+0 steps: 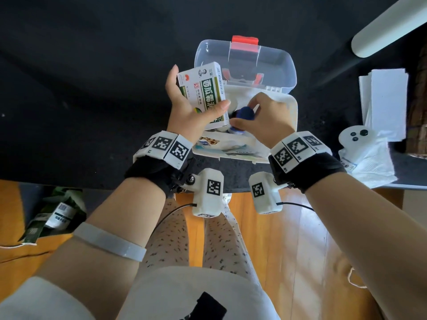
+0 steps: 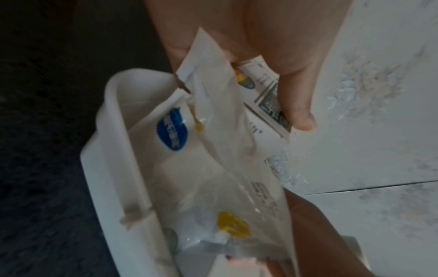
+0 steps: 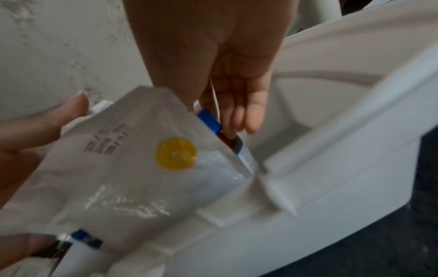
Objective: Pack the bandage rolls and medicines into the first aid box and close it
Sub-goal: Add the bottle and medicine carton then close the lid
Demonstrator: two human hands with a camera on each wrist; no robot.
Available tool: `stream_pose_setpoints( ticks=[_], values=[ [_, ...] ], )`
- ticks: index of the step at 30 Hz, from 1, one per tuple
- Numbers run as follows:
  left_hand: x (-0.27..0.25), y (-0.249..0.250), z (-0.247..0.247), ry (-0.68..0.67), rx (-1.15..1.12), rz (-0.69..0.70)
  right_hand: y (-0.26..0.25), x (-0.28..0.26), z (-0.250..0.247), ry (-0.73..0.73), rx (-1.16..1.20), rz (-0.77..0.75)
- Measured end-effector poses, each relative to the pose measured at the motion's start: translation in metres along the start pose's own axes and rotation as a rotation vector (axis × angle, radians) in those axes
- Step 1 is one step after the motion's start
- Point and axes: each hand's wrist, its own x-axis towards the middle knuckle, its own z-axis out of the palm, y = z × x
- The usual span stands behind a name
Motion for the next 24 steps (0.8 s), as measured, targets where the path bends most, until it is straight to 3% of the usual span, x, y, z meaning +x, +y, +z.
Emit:
stream_pose_setpoints(
  ticks=[9, 12, 16, 20, 22, 24],
  values=[
    [0.001, 0.002, -0.003, -0.063, 0.044, 0.006, 0.005, -0.004, -0.006, -0.22, 0.294, 0.093],
    [0.0, 0.013, -0.005, -0.106, 0.096, 0.047, 0.005, 0.001, -0.021, -0.204, 0.341, 0.159],
    [0.0, 0.033, 0.001, -0.138, 0.174, 0.103, -0.007, -0.001, -0.047, -0.044, 0.51, -0.051],
    [0.0, 0.052, 0.016, -0.167, 0.301, 0.149, -0.017, -0.009, -0.068, -0.111, 0.483, -0.184],
    [-0.003, 0.061, 0.026, -0.162, 0.216, 0.13, -0.017, -0.012, -0.075, -0.092, 0.545, -0.136],
    [-0.007, 0.067, 0.035, -0.105, -0.006, 0.022, -0.017, -0.016, -0.081, -0.114, 0.669, -0.069]
  ],
)
